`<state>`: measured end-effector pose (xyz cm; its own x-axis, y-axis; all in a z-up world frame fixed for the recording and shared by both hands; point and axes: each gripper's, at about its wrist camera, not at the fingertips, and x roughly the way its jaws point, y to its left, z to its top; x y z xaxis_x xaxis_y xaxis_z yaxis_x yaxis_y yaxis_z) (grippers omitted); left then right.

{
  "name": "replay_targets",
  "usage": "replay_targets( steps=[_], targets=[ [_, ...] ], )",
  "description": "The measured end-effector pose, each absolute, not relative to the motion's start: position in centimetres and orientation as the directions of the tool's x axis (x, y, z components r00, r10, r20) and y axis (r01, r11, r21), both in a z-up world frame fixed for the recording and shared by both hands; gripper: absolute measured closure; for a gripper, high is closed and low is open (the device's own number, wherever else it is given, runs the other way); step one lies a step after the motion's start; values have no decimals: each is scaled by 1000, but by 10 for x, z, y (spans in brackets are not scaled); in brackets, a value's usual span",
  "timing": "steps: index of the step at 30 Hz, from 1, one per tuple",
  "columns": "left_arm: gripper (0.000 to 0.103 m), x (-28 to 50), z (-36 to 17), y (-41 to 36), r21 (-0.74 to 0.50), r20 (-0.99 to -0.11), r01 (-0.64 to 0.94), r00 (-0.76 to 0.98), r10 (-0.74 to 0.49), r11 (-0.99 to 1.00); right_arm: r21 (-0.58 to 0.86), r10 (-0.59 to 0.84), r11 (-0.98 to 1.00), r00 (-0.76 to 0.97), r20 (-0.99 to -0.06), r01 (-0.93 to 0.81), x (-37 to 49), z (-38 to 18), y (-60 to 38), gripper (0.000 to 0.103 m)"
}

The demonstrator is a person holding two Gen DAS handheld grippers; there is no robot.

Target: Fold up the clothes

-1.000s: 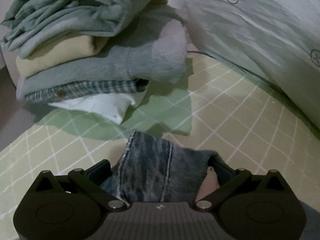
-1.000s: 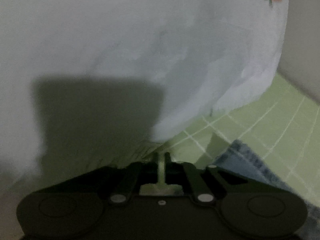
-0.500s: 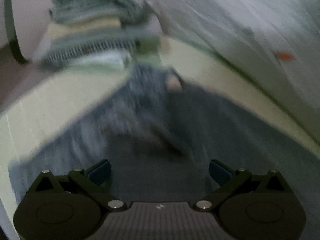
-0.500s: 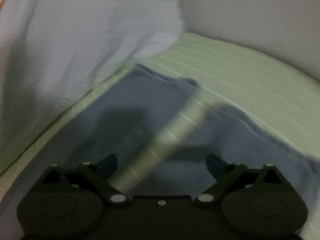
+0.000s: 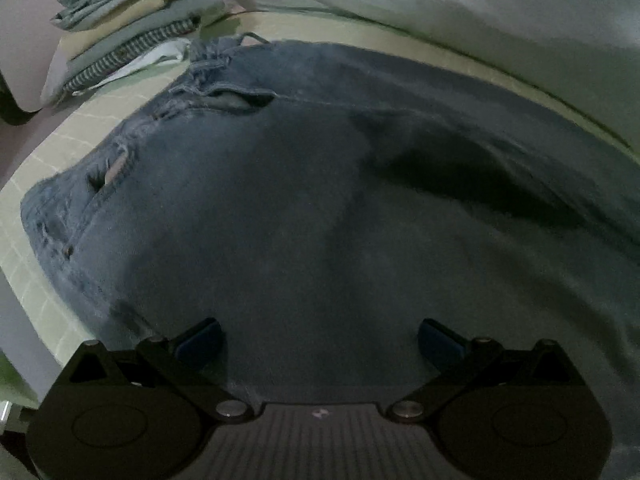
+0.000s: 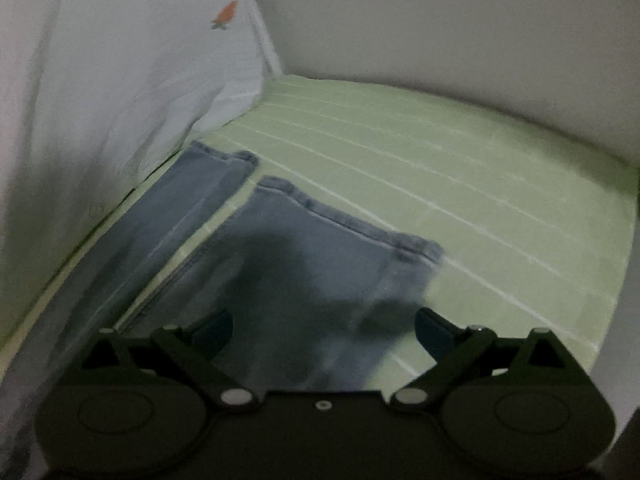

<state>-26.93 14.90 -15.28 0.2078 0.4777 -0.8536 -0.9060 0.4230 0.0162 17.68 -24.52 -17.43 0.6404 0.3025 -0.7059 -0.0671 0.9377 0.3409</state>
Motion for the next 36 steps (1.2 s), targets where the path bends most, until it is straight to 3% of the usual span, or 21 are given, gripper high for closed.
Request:
replay_targets(
  steps=[4,10,14,27,30,36],
  targets=[
    [0,-267,-154,138,28,-855,-905,198,478,425,475,365,880,603,-710,27,172,-192,-276,4],
    [0,-265,-155,143,24,-864,-915,183,469,402,672,517,738,593,-617,56,173,-203,-293,2],
    [0,-263,-156,142,25,-868,-918,177,464,395,835,681,539,527,-509,110,174,-222,-291,2],
    [0,-269,-155,146,-3,-871,-905,211,443,425,869,752,477,452,-480,130,170,-225,-241,6],
    [0,-280,-153,149,-68,-863,-895,274,425,440,872,768,474,425,-479,126,168,-225,-230,7],
    [0,-334,-143,187,-381,-814,-862,484,321,333,869,753,469,444,-486,157,150,-224,-206,7]
  ],
)
